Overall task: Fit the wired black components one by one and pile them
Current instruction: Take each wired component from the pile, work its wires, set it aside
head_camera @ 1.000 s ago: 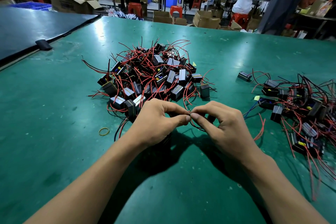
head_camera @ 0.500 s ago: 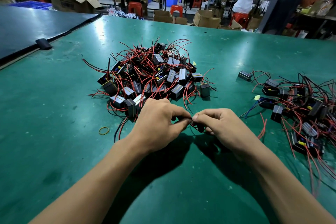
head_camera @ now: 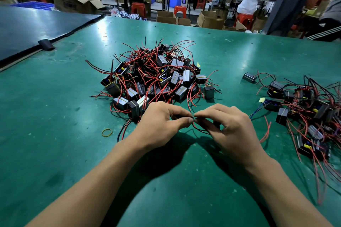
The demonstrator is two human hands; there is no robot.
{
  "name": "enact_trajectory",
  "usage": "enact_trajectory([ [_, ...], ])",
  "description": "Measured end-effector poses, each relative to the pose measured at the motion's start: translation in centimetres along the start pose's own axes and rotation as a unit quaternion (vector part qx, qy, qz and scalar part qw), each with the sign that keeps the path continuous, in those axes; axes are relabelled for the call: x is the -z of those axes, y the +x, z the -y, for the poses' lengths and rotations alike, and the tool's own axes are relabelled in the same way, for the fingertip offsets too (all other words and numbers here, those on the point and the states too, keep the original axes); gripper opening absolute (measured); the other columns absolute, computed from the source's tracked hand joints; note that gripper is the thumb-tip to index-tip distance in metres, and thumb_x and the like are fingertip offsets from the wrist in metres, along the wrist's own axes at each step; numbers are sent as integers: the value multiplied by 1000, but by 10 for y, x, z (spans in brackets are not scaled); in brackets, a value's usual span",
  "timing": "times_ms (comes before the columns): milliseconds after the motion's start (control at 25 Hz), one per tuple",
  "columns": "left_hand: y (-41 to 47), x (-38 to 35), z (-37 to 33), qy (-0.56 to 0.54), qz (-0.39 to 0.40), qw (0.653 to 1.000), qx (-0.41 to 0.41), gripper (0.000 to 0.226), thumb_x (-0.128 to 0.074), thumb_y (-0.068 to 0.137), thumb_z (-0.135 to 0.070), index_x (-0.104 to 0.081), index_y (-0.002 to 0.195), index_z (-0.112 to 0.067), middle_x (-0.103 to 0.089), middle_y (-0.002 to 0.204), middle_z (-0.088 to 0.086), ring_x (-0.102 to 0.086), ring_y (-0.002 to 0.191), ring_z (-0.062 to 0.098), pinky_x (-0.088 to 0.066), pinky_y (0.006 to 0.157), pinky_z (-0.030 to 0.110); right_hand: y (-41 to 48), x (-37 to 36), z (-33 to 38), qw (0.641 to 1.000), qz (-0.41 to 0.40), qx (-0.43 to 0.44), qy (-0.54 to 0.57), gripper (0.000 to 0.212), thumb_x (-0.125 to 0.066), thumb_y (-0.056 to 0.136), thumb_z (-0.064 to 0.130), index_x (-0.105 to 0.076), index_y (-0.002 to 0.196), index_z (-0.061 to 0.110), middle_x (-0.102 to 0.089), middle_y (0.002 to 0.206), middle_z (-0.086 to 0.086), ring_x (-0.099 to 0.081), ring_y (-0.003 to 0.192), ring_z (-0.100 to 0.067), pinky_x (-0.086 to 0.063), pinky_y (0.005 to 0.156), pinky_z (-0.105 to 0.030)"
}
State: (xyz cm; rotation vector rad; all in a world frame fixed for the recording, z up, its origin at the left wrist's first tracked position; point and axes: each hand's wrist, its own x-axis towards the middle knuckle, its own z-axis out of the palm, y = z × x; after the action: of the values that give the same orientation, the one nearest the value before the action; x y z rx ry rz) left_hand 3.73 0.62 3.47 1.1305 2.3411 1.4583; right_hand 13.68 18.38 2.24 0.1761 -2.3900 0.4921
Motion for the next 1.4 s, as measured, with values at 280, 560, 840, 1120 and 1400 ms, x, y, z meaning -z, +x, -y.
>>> enact_trajectory([
  [280, 0, 0, 2, 7, 7, 1000, -8, 9, -75, 85, -24, -80, 92, -24, -75, 78, -2, -67, 76, 17, -53, 74, 36, 1, -1, 2, 1000, 4, -14, 18, 5, -76, 89, 28, -76, 90, 23, -69, 86, 9, -59, 63, -22, -50, 61, -42],
  [560, -2, -5, -1, 97, -61, 988, -108, 12, -75, 81, -33, -79, 91, -29, -72, 74, -11, -60, 71, 11, -50, 68, 35, 8, -9, 24, 921, 14, -306, 242, 23, -71, 86, 17, -67, 64, 21, -60, 57, 12, -45, 51, -1, -35, 51, -15],
  [840, -1, -5, -1, 95, -65, 989, -91, 10, -75, 82, -28, -79, 91, -27, -74, 76, -9, -61, 73, 8, -50, 72, 31, 8, -1, 21, 938, 25, -265, 220, 9, -76, 85, 20, -72, 78, 22, -65, 66, 15, -54, 58, -5, -46, 53, -23],
  [1120, 0, 0, -1, -25, 12, 1000, 5, 9, -75, 85, -22, -80, 92, -22, -73, 74, -1, -62, 67, 11, -51, 70, 27, 3, 2, 3, 999, 10, -24, 36, 4, -76, 89, 23, -75, 92, 23, -68, 87, 13, -60, 66, -17, -49, 67, -45],
  [1400, -3, -8, -5, 42, -86, 991, -89, 8, -78, 81, -19, -80, 88, -21, -68, 70, -17, -64, 70, 11, -52, 70, 32, 8, -4, 17, 942, 47, -241, 229, 13, -67, 95, 21, -67, 83, 19, -60, 65, 20, -49, 58, 3, -38, 60, -12],
])
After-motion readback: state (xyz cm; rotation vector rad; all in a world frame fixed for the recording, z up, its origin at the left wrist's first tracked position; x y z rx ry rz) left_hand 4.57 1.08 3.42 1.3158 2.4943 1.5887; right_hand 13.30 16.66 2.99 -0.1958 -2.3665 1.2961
